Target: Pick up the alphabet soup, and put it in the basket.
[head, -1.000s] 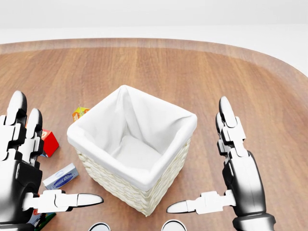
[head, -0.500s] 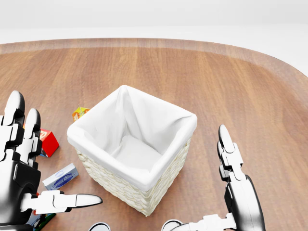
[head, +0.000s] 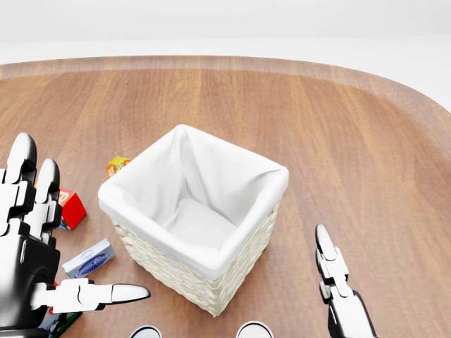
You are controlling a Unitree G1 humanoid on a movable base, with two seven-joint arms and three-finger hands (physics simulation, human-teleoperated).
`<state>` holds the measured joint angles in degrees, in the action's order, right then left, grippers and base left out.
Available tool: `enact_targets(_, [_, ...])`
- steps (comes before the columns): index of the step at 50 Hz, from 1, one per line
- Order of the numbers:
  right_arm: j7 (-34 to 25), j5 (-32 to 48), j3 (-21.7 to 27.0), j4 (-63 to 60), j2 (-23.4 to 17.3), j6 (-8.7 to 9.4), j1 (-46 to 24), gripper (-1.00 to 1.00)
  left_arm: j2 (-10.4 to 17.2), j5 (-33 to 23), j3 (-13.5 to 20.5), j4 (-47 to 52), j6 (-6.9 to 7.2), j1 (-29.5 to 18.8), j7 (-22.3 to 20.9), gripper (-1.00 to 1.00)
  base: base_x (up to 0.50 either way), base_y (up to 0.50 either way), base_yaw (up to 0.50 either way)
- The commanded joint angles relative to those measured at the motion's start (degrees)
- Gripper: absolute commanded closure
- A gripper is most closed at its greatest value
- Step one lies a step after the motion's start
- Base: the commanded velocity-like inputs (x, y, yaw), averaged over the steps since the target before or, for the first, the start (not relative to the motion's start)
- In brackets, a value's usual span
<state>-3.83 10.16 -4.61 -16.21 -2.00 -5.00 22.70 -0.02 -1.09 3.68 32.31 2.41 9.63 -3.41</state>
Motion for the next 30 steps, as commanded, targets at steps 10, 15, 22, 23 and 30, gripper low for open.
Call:
enact_targets(10, [0.63,3.98,-2.76,8.17,-1.39,0.00,0.20,-1.00,-0.02,-0.30,-0.29,-0.04,-0.01,0.02,0.11,-1.00,0.00,0.00,0.00])
enact_targets(15, [0.91,4.94,-2.87,10.57,-1.39,0.00,-0.61,-1.00,-0.01,-0.32,-0.35,-0.16,-0.09,0.00,0.17,-1.00,0.00,0.00,0.00])
enact_targets(22, [1.74,6.57,-3.52,14.36,-1.21,0.00,-1.79,-1.00,-0.03,-0.33,-0.45,-0.18,-0.18,0.09,0.21,-1.00,0.00,0.00,0.00])
enact_targets(23, [1.77,6.65,-3.57,15.16,-1.24,0.00,-2.16,-1.00,-0.04,-0.41,-0.52,-0.19,-0.27,0.14,0.23,-1.00,0.00,0.00,0.00])
enact_targets(30, [2.45,7.98,-3.81,17.78,-1.08,0.00,-3.22,-1.00,-0.01,-0.43,-0.59,-0.33,-0.36,0.15,0.24,-1.00,0.00,0.00,0.00])
